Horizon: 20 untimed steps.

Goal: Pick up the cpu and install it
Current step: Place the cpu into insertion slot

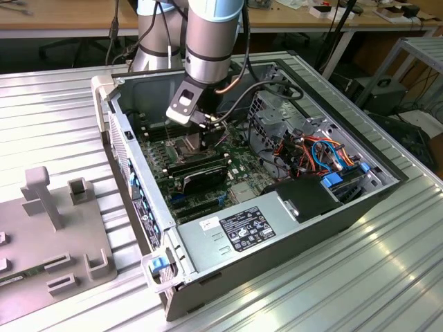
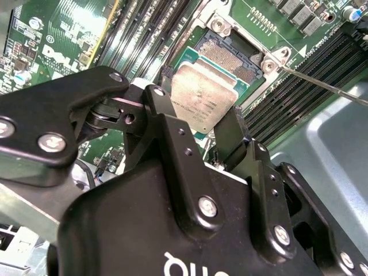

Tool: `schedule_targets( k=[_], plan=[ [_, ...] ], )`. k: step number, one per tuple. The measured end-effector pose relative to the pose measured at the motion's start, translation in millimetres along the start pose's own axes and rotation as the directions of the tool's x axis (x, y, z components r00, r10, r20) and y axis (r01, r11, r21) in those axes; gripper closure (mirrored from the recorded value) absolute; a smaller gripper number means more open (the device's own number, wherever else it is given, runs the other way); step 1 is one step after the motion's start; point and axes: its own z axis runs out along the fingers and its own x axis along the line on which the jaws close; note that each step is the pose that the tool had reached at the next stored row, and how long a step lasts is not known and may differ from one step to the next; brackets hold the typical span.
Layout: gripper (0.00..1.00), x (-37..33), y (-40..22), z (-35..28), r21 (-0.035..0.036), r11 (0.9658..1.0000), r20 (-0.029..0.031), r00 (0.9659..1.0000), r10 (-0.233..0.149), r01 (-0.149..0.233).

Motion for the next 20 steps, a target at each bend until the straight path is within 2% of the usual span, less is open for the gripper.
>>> schedule_targets(
  k=[9, 15, 20],
  plan=[
    [0.45, 0.3, -1.2, 1.8, 0.0002, 1.0, 0.0007, 1.0, 0.01, -0.01],
    [0.45, 1.5, -2.1, 6.9, 0.0002, 1.0, 0.0008, 1.0, 0.009, -0.009],
    [0.45, 2.4, -2.7, 8.3, 0.0003, 1.0, 0.0009, 0.9999, 0.01, -0.01]
  ],
)
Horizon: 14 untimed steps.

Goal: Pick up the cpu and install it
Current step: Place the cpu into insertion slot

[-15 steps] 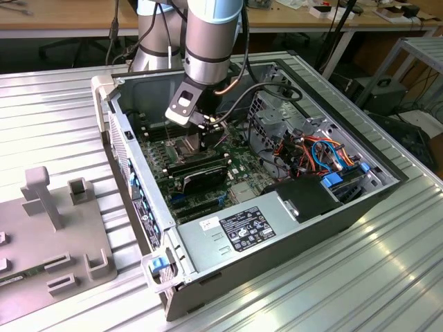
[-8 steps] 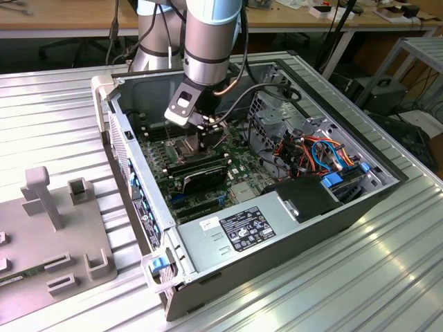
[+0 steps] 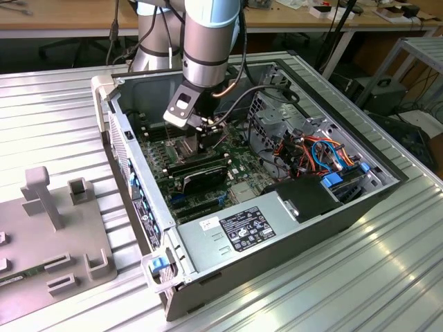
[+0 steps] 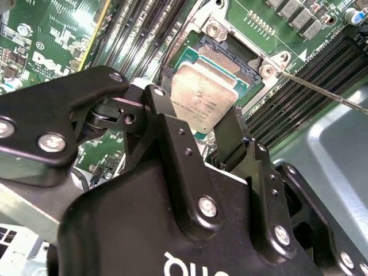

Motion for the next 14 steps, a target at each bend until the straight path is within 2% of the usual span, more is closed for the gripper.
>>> schedule_targets(
  k=[11, 14],
  plan=[
    [0.45, 0.3, 0.1, -1.4, -0.0002, 1.0, -0.0002, 1.0, 0.0, 0.0],
    [0.45, 3.0, 0.3, -1.5, 0.0, 1.0, 0.0, 1.0, 0.0, 0.0]
  ],
)
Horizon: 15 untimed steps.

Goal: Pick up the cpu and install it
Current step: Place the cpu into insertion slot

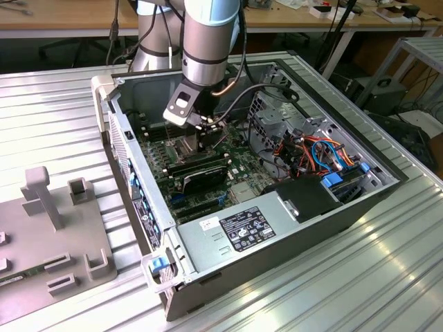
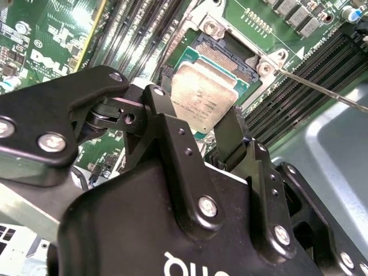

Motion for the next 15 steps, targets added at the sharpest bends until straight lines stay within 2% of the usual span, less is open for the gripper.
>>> schedule_targets(
  k=[6, 10, 15],
  plan=[
    [0.45, 3.0, 0.1, 2.8, 0.0, 1.0, 0.0, 1.0, 0.002, -0.002],
    [0.45, 3.6, -0.2, 4.5, 0.0, 0.9996, 0.0014, 0.9996, 0.027, -0.027],
    [0.45, 5.0, -0.3, 6.2, 0.0002, 0.9995, 0.0019, 0.9995, 0.03, -0.03]
  ],
)
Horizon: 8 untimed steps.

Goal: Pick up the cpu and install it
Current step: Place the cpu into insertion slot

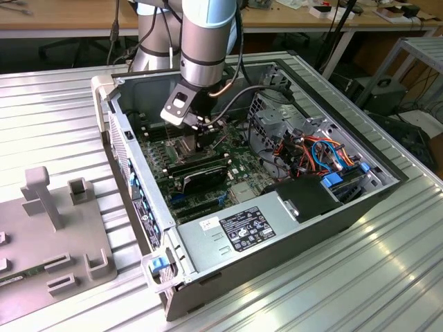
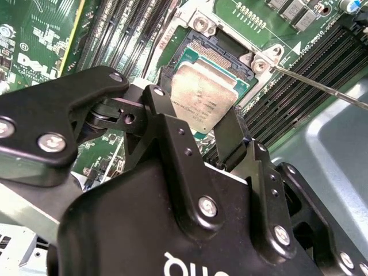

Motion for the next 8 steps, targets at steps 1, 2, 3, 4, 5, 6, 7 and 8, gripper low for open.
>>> schedule_targets(
  k=[1, 2, 3, 4, 5, 6, 7, 8],
  plan=[
    [0.45, 0.0, 0.0, 0.0, -0.0001, 1.0, 0.0, 1.0, 0.0, 0.0],
    [0.45, 0.0, 0.0, 0.1, -0.0001, 1.0, -0.0001, 1.0, 0.0, 0.0],
    [0.45, 0.0, 0.0, 0.2, -0.0001, 1.0, -0.0002, 1.0, 0.0, 0.0],
    [0.45, 0.1, -0.3, 0.3, -0.0002, 1.0, -0.0003, 1.0, 0.0, 0.0],
    [0.45, 0.2, -1.0, 1.1, -0.0004, 1.0, -0.0005, 1.0, 0.0, 0.0],
    [0.45, 0.2, -1.1, 1.9, -0.0003, 1.0, -0.0004, 1.0, 0.0, 0.0],
    [0.45, 0.1, -1.3, 2.9, -0.0001, 1.0, -0.0002, 1.0, 0.0, 0.0],
    [0.45, 0.2, -1.7, 4.3, -0.0002, 1.0, -0.0003, 1.0, 0.001, -0.001]
  ],
)
